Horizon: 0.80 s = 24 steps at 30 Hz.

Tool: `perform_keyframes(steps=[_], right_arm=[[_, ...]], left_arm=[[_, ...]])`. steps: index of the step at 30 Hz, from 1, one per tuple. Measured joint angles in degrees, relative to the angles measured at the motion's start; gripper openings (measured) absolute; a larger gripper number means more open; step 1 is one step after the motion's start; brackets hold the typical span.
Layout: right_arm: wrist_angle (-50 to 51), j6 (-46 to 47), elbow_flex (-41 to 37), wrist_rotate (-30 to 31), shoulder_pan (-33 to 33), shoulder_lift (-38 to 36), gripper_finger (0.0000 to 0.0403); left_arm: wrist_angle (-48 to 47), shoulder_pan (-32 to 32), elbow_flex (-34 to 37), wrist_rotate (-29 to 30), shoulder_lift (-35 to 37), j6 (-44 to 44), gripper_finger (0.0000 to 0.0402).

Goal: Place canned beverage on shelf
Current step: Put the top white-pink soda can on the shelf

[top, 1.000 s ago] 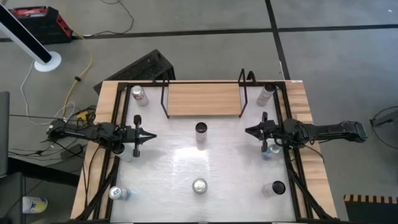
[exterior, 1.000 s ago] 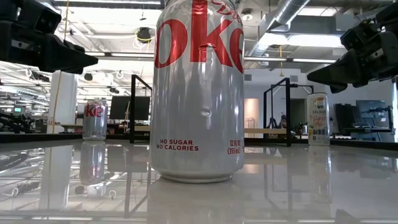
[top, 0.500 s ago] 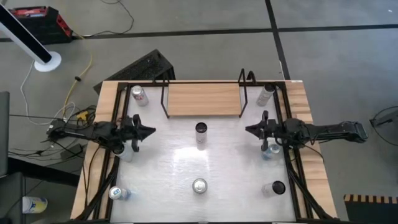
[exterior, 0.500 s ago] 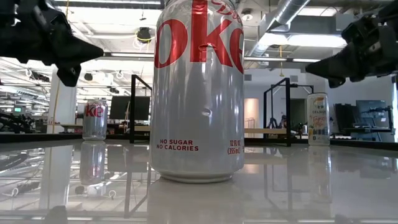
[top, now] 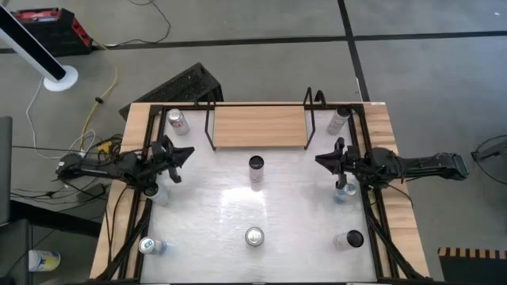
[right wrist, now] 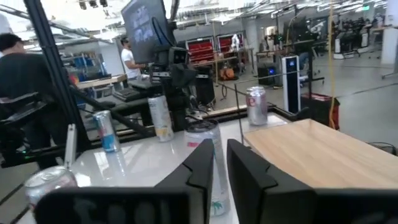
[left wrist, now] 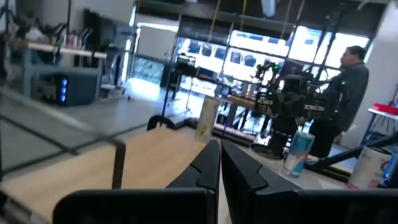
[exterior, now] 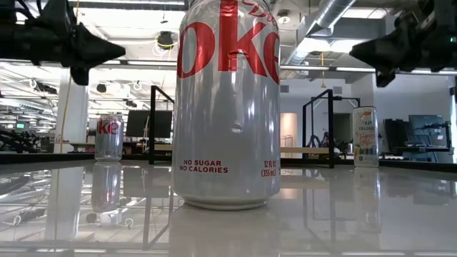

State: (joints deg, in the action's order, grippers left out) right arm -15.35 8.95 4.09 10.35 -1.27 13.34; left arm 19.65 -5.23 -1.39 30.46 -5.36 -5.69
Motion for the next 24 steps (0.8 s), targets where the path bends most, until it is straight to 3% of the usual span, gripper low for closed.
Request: perform_keyframes(steps=[6,10,15,20,24], right_arm=[[0.18,-0.40,5.28,0.04,-1.38,6.25,0.0127],[0.28,-2.36,9.98,0.07,-1.32,13.92,0.0177],[0.65,-5.35,17.91,0.05,-1.36,24.00,0.0240],[7.91,-8.04,27.30,0.00,-1.38,32.85,0.0280],[15.07,-8.85,33.39,-0.05,-1.57,37.92,0.0297]], left_arm=[[0.08,3.65,-2.76,-5.90,-6.38,0.54,0.0037],[-2.19,4.01,-7.82,-10.25,-11.04,4.00,0.0091],[-6.70,3.88,-13.48,-10.64,-15.65,6.75,0.0171],[-2.52,4.01,-13.92,-11.73,-22.17,6.80,0.0249],[7.93,4.94,-14.10,-12.59,-31.05,8.43,0.0305]])
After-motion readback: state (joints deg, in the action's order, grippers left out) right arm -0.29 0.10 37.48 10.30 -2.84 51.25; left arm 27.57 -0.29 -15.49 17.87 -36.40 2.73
